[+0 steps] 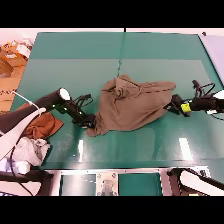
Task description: Fold the shirts.
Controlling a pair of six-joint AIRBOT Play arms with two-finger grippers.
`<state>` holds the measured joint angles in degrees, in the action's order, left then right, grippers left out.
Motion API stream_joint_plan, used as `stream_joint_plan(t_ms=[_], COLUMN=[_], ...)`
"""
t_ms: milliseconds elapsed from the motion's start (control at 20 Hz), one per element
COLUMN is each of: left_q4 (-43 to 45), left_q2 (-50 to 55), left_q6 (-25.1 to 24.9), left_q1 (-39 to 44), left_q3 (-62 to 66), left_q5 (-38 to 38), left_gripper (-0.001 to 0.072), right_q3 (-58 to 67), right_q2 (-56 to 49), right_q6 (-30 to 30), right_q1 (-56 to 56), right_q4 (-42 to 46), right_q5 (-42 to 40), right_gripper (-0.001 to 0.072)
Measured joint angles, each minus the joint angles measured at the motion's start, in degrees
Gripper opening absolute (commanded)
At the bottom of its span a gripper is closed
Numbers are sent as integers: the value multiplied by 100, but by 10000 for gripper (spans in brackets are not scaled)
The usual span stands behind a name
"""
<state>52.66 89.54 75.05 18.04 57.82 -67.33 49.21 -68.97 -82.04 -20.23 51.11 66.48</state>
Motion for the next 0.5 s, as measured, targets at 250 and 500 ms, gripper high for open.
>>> stream_joint_plan(t_ms=[250, 500], left_q4=[1235, 2581], left_q2=[-876, -1906], left_q6=[535, 271], left_q1=[109, 138], left_q3=[1755, 4824], left_q5=[-505, -1200], left_gripper=[26, 27], right_q3=[1687, 4172], right_q2=[710, 1445], right_q6=[-42, -210], right_q1=[-20, -22], right_q4=[0, -15], right_q5=[328, 372], right_gripper=[13, 14])
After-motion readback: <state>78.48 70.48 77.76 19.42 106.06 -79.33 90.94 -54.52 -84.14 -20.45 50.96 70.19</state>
